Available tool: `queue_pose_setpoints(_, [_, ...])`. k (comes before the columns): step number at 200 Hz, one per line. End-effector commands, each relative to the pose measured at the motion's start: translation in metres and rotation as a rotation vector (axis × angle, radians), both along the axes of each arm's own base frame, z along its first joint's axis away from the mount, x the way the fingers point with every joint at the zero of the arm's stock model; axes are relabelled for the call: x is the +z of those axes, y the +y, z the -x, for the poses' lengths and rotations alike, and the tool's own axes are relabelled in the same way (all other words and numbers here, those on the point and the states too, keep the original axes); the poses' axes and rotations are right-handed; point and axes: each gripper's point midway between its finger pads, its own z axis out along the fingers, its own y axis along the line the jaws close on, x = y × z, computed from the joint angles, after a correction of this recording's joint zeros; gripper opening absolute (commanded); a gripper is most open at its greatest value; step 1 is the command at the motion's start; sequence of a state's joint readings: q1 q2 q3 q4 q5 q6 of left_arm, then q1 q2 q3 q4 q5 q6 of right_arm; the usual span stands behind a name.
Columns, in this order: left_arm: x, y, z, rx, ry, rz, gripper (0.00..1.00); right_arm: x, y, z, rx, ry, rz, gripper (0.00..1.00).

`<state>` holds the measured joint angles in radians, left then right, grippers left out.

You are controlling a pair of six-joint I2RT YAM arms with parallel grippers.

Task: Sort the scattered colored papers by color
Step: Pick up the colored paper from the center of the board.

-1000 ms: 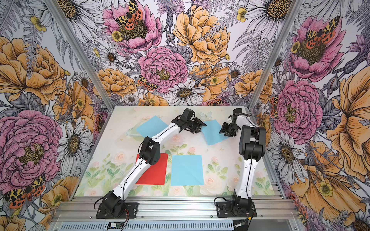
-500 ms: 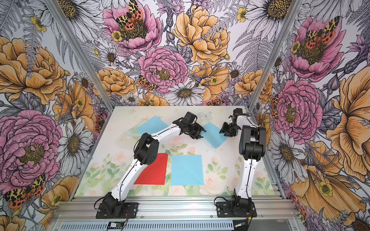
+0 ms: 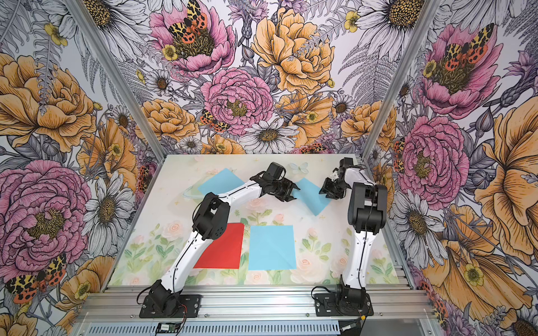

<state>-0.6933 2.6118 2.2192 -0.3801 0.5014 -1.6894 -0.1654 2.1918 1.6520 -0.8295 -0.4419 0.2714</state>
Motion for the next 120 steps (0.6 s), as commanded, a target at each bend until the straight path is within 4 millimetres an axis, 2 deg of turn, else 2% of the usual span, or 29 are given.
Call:
queue_pose_setpoints(1, [0.028, -0.012, -0.001, 0.1, 0.024, 0.056, 0.51, -0.018, -0.002, 0.009, -0.011, 0.058, -0.005, 0.43])
queue_pose_setpoints(29, [0.053, 0.002, -0.001, 0.203, -0.002, 0.033, 0.54, -0.017, -0.002, 0.011, -0.01, 0.058, -0.002, 0.43])
queue_pose_setpoints(41, [0.064, 0.008, -0.011, 0.27, -0.069, 0.07, 0.53, -0.017, -0.002, 0.012, -0.011, 0.059, -0.001, 0.43])
queue_pose_setpoints(54, [0.064, 0.013, -0.017, 0.304, -0.101, 0.103, 0.53, -0.017, -0.002, 0.012, -0.011, 0.059, -0.004, 0.43])
queue_pose_setpoints(64, [0.056, 0.014, -0.018, 0.267, -0.119, 0.09, 0.52, -0.017, -0.002, 0.011, -0.011, 0.058, -0.005, 0.43])
queue_pose_setpoints(90, [0.018, 0.019, -0.018, 0.187, -0.145, 0.016, 0.49, -0.016, -0.001, 0.011, -0.01, 0.056, -0.01, 0.43])
queue_pose_setpoints(107, [-0.009, 0.027, -0.012, 0.136, -0.143, -0.049, 0.39, -0.014, -0.001, 0.011, -0.009, 0.052, -0.012, 0.43])
queue_pose_setpoints(120, [-0.02, 0.032, -0.008, 0.099, -0.153, -0.095, 0.35, -0.013, -0.001, 0.011, -0.009, 0.048, -0.01, 0.43])
